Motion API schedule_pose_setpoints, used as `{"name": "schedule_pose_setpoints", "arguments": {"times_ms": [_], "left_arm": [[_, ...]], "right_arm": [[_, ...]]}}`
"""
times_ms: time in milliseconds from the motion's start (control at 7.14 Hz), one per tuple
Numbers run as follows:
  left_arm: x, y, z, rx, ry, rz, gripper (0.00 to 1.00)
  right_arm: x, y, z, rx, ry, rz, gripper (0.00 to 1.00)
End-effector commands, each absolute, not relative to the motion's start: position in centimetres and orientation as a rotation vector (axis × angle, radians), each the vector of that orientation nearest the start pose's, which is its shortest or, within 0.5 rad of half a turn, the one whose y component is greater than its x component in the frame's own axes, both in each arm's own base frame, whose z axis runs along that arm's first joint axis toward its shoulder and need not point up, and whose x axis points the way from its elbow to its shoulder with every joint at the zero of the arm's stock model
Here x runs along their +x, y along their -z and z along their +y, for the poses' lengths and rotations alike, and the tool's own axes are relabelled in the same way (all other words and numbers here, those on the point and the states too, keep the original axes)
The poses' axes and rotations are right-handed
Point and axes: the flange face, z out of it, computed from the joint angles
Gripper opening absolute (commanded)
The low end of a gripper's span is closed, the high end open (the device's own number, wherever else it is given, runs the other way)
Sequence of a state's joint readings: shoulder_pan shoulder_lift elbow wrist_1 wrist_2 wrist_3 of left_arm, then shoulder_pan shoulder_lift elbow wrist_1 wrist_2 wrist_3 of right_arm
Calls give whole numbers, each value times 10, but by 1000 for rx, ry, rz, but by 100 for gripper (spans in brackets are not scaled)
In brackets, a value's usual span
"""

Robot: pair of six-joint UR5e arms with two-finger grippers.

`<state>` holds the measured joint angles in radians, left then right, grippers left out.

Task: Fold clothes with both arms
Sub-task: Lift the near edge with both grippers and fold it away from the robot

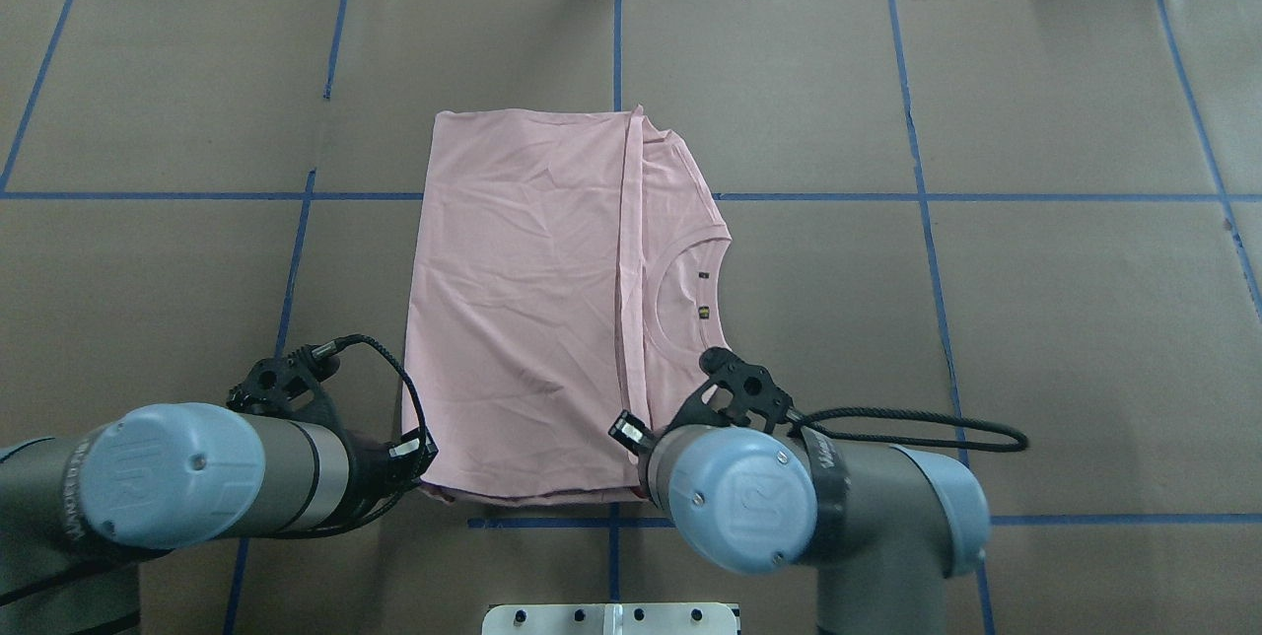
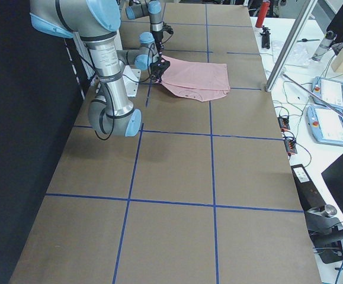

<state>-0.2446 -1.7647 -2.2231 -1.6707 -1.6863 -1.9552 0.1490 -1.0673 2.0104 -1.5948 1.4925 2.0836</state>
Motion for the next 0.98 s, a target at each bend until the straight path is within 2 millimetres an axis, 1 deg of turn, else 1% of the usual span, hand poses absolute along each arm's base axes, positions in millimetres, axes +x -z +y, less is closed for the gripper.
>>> {"name": "schedule_pose_setpoints", "arguments": {"times_ms": [0,140,280,420,560,700,840], "left_arm": [[402,-197,-214,-210,525,1006,0],[417,-199,-243,-169,566,994,0],[423,-188,-307,-79,623,997,0],[421,-199,-350,3,612,961,0],[413,-208,-391,78,593,929,0],[419,-227,-427,118,603,928,0],[429,-248,-450,132,622,935,0]], "right_arm": [[-489,-164,-201,-73,-643,-934,0],[-480,-158,-250,-20,-709,-940,0],[-481,-155,-296,55,-717,-925,0],[-505,-140,-345,52,-748,-887,0],[-522,-135,-390,38,-763,-869,0],[-537,-153,-429,30,-750,-867,0],[-554,-165,-467,4,-767,-882,0]]}}
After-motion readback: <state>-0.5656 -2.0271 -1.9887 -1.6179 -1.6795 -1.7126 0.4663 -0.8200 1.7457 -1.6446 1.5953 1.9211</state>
